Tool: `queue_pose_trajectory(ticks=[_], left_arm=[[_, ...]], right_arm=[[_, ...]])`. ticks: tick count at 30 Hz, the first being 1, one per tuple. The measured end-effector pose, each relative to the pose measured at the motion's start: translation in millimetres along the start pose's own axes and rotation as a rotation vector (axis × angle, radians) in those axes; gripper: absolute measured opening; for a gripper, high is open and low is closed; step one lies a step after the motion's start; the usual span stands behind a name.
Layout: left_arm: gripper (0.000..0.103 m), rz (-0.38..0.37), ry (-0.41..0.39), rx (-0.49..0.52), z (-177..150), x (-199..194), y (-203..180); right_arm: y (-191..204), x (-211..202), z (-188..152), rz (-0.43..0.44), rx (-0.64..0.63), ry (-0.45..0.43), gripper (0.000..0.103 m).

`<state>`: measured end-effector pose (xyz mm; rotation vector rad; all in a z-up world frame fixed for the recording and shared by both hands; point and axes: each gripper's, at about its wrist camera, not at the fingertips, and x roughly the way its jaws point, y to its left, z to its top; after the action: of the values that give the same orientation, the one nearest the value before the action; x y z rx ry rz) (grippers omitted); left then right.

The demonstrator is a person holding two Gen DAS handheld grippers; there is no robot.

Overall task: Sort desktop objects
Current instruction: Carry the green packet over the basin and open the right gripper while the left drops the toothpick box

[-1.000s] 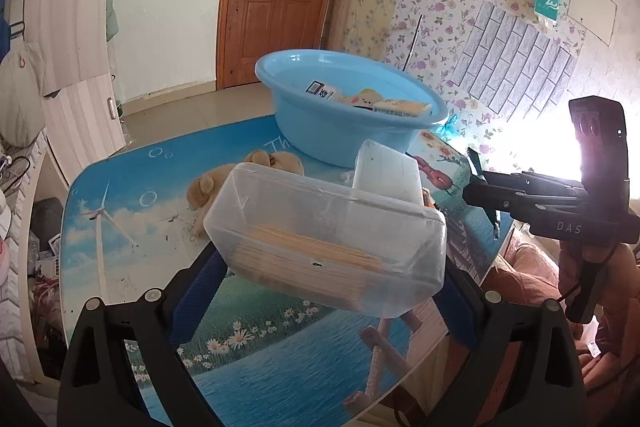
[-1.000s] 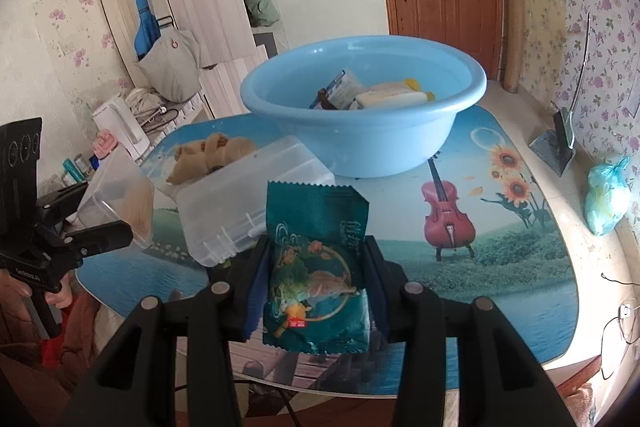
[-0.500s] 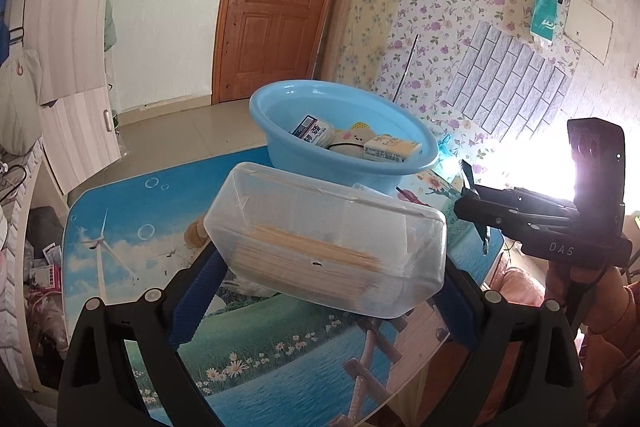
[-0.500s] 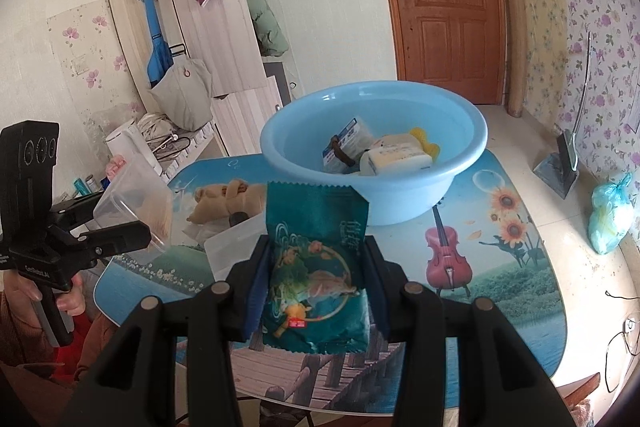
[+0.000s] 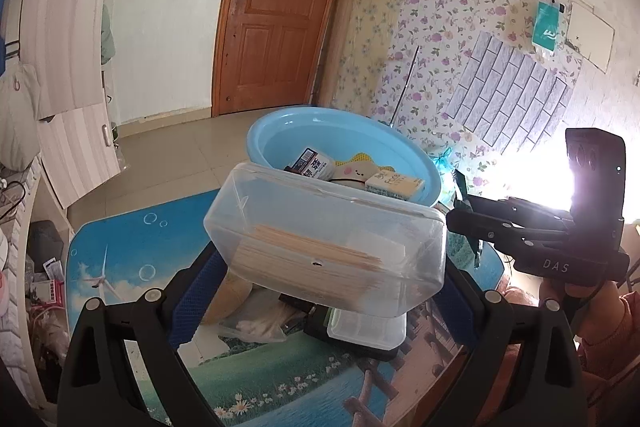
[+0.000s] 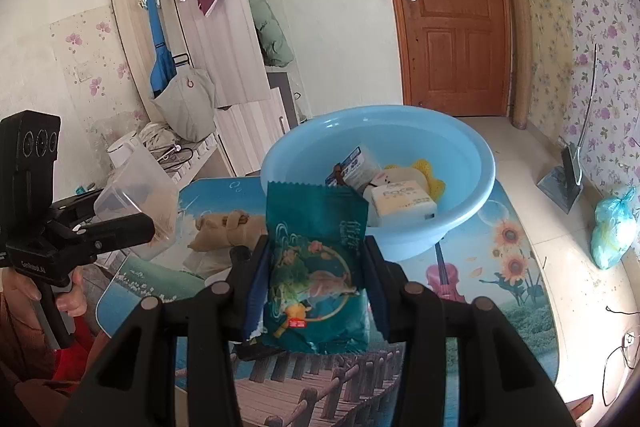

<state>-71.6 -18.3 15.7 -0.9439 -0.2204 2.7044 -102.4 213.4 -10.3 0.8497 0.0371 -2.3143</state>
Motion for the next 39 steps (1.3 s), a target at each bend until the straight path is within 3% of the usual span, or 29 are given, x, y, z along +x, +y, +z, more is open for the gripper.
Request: queue_pose_trajectory(ticks=[28, 35, 39], left_arm=[[0.096, -0.041, 0.055, 0.071, 71.2, 106.2, -3.8], [0.097, -0.047, 0.096, 0.093, 70.2, 126.3, -11.0], [0.103, -0.066, 0.106, 0.099, 65.1, 122.1, -12.5]], right_arm=[[-45.2, 62.1, 37.6, -0.009, 0.036, 0.011, 0.043], [-52.6, 74.9, 47.5, -0.01, 0.039, -0.002, 0.043], [-56.7, 80.0, 52.7, -0.027, 0.062, 0.006, 0.045]])
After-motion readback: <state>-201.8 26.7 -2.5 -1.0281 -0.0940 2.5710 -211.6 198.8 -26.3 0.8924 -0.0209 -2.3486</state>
